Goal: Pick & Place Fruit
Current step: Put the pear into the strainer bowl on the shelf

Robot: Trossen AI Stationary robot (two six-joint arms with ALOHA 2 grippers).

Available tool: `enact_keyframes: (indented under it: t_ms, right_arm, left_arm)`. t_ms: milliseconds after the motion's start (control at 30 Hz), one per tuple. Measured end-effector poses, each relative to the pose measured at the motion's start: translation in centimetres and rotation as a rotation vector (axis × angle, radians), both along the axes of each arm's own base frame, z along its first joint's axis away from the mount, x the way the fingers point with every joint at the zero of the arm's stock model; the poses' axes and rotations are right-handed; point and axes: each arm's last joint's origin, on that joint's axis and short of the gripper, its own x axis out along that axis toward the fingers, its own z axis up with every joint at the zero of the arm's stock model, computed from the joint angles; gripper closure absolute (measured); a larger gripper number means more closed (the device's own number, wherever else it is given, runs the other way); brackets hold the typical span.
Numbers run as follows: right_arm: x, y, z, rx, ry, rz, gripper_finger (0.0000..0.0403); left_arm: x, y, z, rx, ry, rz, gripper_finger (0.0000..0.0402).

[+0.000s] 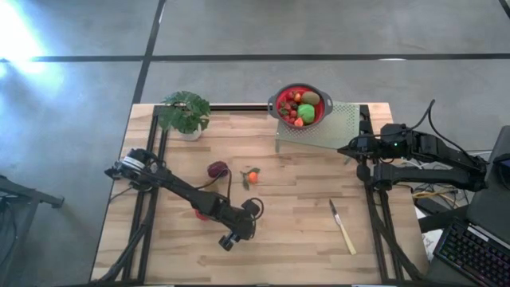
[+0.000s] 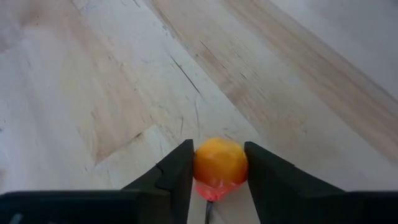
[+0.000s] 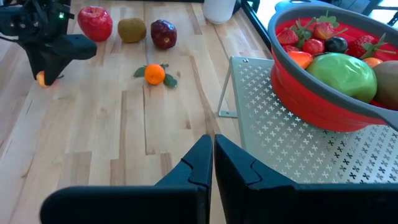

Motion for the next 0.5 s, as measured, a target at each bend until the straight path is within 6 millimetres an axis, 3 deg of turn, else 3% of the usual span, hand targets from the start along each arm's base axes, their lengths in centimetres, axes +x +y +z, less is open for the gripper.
enact_keyframes:
  t_ms: [300,500]
  right_arm:
    - [0.0,0.0,0.0,0.0,-0.001,0.0,0.039]
    - [0.0,0.0,0.0,0.0,0.0,0.0,0.039]
  left_arm:
    - [0.1,0.0,0.4,-0.007,-0.021,0.002,0.028]
    - [1.2,0.3,1.6,0.028,-0.094,0.035,0.0279]
